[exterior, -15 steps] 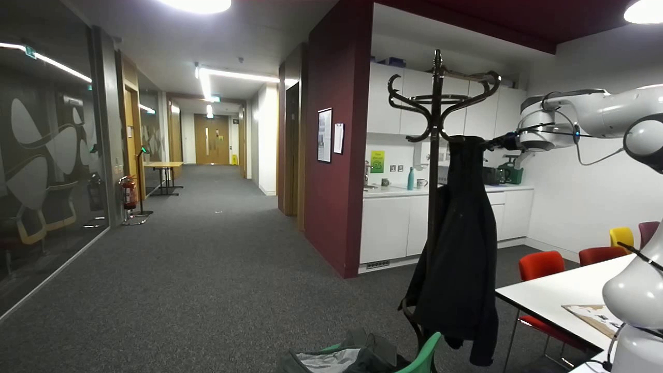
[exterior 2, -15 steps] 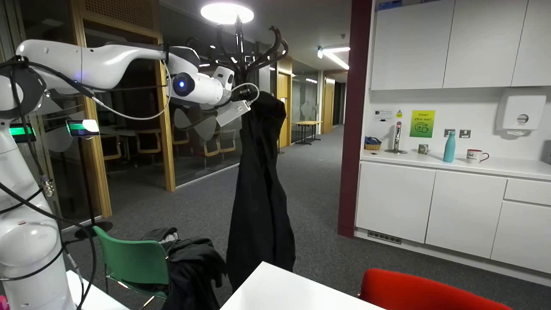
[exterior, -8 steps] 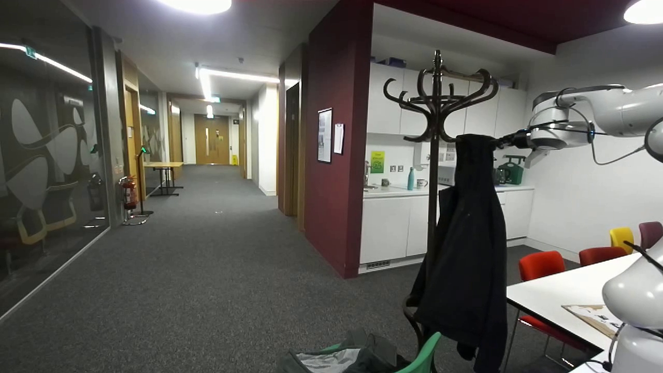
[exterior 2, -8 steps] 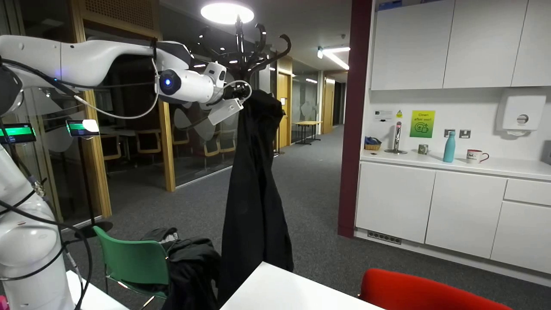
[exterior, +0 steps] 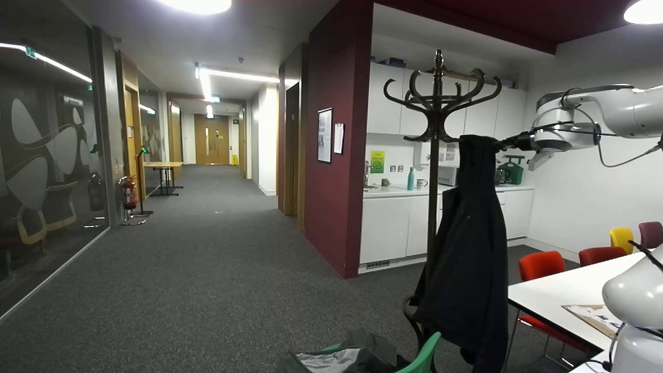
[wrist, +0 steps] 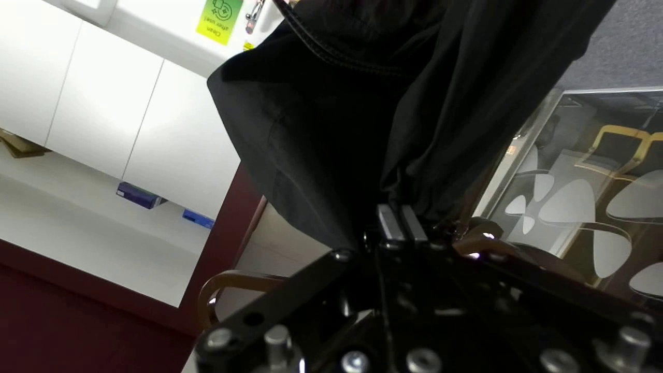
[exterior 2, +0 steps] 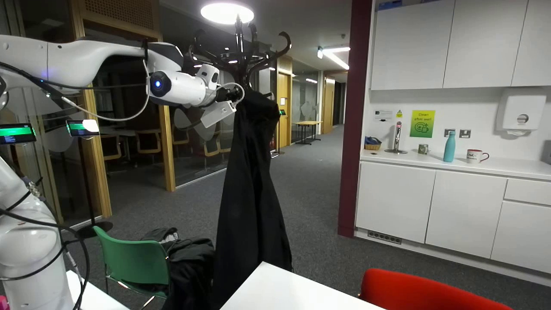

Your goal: Put the black jacket on the green chair.

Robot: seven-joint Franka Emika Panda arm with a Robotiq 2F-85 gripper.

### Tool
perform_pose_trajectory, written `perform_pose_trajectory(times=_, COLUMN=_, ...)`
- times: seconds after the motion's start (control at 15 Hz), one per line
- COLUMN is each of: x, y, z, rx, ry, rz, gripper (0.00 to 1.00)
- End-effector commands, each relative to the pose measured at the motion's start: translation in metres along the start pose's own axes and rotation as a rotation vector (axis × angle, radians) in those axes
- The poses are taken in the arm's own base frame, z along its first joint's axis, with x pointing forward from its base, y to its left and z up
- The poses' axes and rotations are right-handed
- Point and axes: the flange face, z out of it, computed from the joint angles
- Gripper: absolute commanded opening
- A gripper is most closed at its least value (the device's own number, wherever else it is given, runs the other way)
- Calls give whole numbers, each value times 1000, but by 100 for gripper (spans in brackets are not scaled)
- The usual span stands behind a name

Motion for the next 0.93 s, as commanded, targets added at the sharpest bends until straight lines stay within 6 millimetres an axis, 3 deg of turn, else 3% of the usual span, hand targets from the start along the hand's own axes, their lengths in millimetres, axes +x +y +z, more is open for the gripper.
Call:
perform_pose_trajectory(times=0.0, x=17, y=-7, z=-32, rx=-46, ry=38, rz=-24, gripper=1)
perform_pose_trajectory(times=0.53, x=25, y=-16, z=-60, rx=-60, ry=81, rz=-10, gripper=1)
perform_pose_trajectory(times=0.87, x=22, y=-39, z=-48, rx=7, ry=44, rz=-48, gripper=1)
